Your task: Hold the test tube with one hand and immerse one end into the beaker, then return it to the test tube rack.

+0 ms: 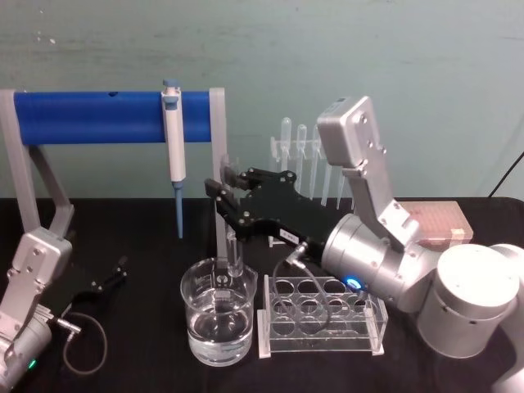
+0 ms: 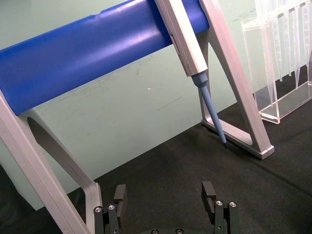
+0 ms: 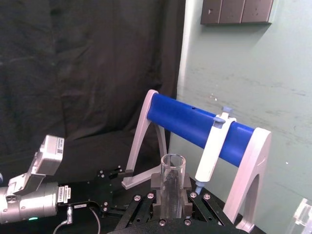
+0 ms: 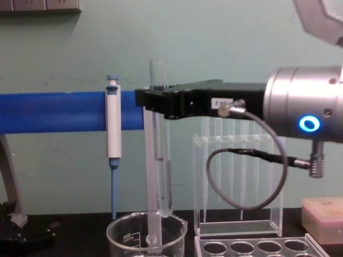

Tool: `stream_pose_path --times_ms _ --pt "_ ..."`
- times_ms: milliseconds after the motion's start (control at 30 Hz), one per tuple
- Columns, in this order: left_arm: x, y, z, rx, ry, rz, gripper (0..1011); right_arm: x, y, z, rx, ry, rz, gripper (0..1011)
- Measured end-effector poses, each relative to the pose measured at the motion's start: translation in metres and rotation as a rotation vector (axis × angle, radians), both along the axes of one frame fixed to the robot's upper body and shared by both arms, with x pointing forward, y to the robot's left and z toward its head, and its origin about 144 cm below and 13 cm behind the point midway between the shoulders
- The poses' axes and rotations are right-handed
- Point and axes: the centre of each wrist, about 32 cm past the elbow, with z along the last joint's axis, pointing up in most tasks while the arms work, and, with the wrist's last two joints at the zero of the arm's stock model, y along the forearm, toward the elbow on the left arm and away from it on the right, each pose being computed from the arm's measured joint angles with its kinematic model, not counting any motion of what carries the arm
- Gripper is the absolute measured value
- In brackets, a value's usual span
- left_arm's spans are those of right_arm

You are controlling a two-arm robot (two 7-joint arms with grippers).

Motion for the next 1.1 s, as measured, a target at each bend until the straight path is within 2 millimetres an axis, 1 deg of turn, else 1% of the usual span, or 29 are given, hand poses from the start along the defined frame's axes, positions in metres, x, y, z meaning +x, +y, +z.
stream_pose_path --times_ms 267,333,500,733,1100 --pt "0.0 0.0 0.0 0.0 0.0 0.0 1000 0.006 0.01 -0.012 0.003 0.009 -0.001 230" --pt "0.0 0.0 0.0 0.0 0.0 0.0 1000 0.007 0.014 -0.019 0.011 0.012 -0.002 230" --pt "0.0 0.0 0.0 0.0 0.0 0.0 1000 0.009 0.017 -0.027 0.021 0.019 0.004 230" --pt "0.0 0.0 0.0 0.0 0.0 0.0 1000 0.011 0.023 -0.048 0.023 0.026 0.019 230" --pt "0.0 0.0 0.0 0.0 0.0 0.0 1000 0.012 0.026 -0.069 0.019 0.023 0.021 230"
